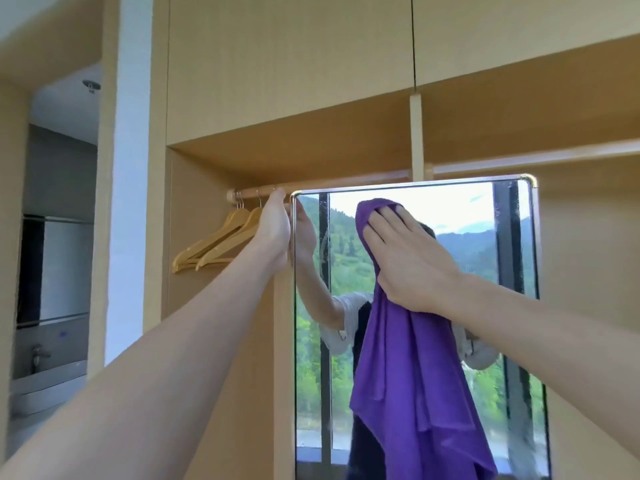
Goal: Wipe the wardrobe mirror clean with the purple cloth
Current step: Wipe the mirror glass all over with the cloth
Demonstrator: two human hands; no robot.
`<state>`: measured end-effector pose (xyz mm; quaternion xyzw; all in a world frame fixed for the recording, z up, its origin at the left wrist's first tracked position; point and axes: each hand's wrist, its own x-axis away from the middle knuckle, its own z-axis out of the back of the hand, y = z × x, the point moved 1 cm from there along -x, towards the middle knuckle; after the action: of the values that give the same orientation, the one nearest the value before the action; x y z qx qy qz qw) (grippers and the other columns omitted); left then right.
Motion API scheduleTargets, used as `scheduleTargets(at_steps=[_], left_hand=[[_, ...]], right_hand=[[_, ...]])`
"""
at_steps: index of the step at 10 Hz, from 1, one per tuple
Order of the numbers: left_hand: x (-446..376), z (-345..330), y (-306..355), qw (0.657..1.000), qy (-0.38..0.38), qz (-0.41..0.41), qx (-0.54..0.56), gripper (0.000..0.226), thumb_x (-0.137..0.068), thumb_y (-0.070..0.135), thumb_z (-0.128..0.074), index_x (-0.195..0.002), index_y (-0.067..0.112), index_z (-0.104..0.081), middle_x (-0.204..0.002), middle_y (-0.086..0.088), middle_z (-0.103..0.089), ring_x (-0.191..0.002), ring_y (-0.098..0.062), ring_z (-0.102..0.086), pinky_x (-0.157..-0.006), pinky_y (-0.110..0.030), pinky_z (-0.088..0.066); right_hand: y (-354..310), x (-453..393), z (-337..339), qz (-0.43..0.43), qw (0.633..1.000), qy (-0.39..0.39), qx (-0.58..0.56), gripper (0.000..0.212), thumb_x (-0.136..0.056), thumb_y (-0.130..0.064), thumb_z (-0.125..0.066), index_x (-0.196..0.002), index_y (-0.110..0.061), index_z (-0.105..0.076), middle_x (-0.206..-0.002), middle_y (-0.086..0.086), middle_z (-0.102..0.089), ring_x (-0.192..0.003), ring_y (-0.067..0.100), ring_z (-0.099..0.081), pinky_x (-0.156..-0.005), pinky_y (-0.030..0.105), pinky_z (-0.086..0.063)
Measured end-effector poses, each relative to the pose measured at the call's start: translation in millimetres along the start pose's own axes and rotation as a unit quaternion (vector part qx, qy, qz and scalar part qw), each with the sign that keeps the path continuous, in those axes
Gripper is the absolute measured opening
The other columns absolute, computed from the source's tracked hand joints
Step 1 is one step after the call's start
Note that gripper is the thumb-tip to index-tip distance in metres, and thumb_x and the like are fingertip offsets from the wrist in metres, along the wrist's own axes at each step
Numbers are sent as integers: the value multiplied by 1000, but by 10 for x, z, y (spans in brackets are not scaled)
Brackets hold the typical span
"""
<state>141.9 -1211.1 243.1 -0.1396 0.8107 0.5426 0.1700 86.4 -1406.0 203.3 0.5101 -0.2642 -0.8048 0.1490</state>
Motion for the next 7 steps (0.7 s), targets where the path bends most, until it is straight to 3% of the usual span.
scheduleTargets(at_steps=[1,2,3,4,5,6,7], left_hand=[[-93,2,-43,999,-11,-24,-26,34,-107,42,-34,-103,21,-61,-73,10,-56,-79,-17,-53,-80,-36,-43],[-284,27,-231,999,-32,-37,3,32,-108,39,-35,-126,20,-53,-87,8,-54,-96,-17,-54,-96,-36,-41],[-272,16,-217,993,-76,-25,90,46,-109,38,-29,-104,11,-66,-87,0,-71,-93,-17,-66,-92,-27,-49],[-335,19,-230,988,-133,-8,82,59,-107,48,-25,-103,9,-69,-96,-8,-75,-98,-19,-68,-92,-29,-50],[-199,53,-158,990,-131,1,51,62,-106,53,-26,-112,4,-63,-109,-18,-67,-106,-25,-65,-95,-31,-51],[-229,55,-165,986,-157,-8,50,55,-107,47,-25,-101,7,-61,-93,-12,-70,-89,-20,-68,-81,-26,-54],[-248,84,-213,986,-154,-29,50,48,-106,36,-27,-80,18,-62,-66,6,-65,-73,-8,-60,-67,-20,-46]], right_hand=[[6,-346,69,25,999,32,15,54,-72,-22,-64,-122,-5,-56,-129,11,-54,-126,34,-45,-120,48,-28],[-147,-588,45,60,997,45,16,54,-76,-24,-59,-126,-5,-55,-133,10,-52,-131,33,-42,-123,46,-24],[-382,-772,9,73,996,56,-8,54,-77,-23,-55,-128,-7,-55,-135,8,-51,-132,30,-41,-123,45,-22],[-499,-788,-11,73,994,69,-34,53,-75,-21,-55,-126,-5,-56,-130,8,-55,-126,30,-46,-120,43,-28],[-474,-651,-24,103,991,79,-32,41,-70,-19,-60,-110,-9,-60,-117,7,-59,-113,30,-52,-111,41,-35],[-441,-637,21,118,991,58,-17,39,-70,-19,-61,-108,-9,-59,-116,8,-58,-113,31,-53,-107,41,-40],[-427,-789,99,96,994,55,-2,43,-68,-17,-62,-110,-9,-58,-118,8,-58,-115,32,-53,-107,42,-40]])
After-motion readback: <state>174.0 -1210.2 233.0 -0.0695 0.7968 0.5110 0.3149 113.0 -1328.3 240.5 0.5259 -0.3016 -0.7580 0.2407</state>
